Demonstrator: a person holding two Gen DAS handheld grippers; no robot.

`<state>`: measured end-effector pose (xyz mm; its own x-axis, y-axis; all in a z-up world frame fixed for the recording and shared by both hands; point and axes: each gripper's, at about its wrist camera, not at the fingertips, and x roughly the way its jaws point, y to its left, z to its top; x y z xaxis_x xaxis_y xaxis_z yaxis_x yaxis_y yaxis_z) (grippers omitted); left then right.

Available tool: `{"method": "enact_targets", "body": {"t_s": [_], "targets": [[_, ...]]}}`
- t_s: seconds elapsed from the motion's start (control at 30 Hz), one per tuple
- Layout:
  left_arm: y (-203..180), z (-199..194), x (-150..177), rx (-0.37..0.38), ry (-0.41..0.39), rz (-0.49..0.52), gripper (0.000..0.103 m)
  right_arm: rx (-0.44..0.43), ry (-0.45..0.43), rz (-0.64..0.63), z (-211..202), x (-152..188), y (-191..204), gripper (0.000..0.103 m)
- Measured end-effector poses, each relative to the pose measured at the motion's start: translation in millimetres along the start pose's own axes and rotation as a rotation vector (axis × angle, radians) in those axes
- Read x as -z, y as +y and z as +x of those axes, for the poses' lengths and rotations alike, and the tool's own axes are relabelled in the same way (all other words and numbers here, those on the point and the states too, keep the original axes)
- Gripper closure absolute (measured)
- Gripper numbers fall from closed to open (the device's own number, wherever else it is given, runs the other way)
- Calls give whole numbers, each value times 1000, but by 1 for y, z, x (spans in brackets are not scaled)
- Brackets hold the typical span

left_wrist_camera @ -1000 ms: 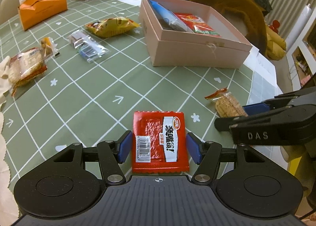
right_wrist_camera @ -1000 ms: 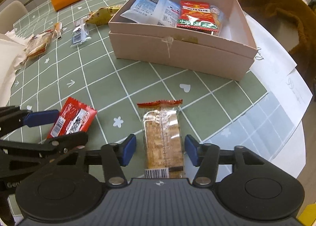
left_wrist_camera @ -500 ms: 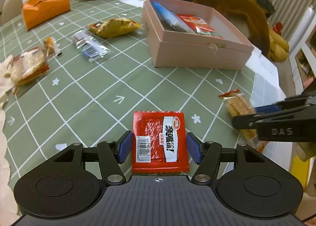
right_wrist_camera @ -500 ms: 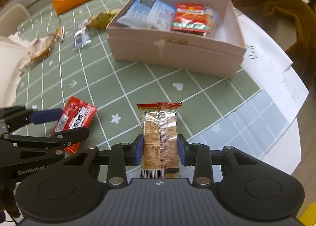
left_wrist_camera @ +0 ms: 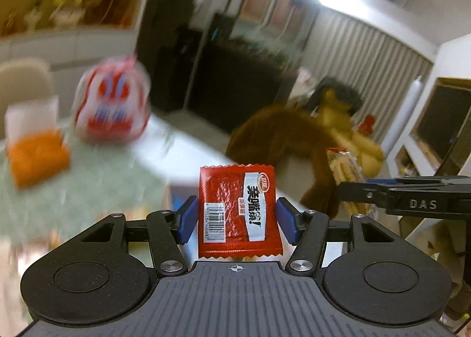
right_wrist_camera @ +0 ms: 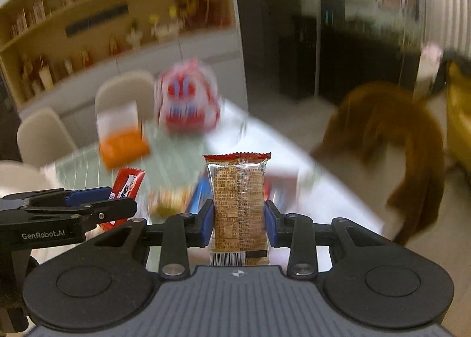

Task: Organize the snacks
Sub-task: 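Carry the biscuit bar and red packet over the pink box and open both tools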

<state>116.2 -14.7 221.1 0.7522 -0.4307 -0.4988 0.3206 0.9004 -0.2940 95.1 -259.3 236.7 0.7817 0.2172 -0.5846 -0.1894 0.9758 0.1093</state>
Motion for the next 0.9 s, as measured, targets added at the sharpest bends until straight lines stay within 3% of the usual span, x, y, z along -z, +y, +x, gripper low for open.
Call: {"method": "enact_targets", "body": {"t_s": [0.1,0.2,0.27,0.33,0.43,0.57,0.73,0.9], "targets": [[-8,17,-37,46,-11,17,38,10,-34,10,5,-39,-9,68],[-10,50,-47,89,33,14,37,25,-25,24,29,-64,-19,68],[-4,88,-38,108,121,-25,38,26,24,48,57,-70,-26,61],[9,138,-15,135,242,-93,38,38,78,65,87,-69,-32,46],[22,177,20,73,328,-141,38,76,134,70,118,-57,-37,43],[51,173,40,69,300,-257,41,59,176,69,140,-43,-42,43],[63,173,37,118,246,-347,41,70,195,45,157,-44,-36,43],[85,132,37,-45,133,-314,41,34,186,6,158,-47,-18,32]]}}
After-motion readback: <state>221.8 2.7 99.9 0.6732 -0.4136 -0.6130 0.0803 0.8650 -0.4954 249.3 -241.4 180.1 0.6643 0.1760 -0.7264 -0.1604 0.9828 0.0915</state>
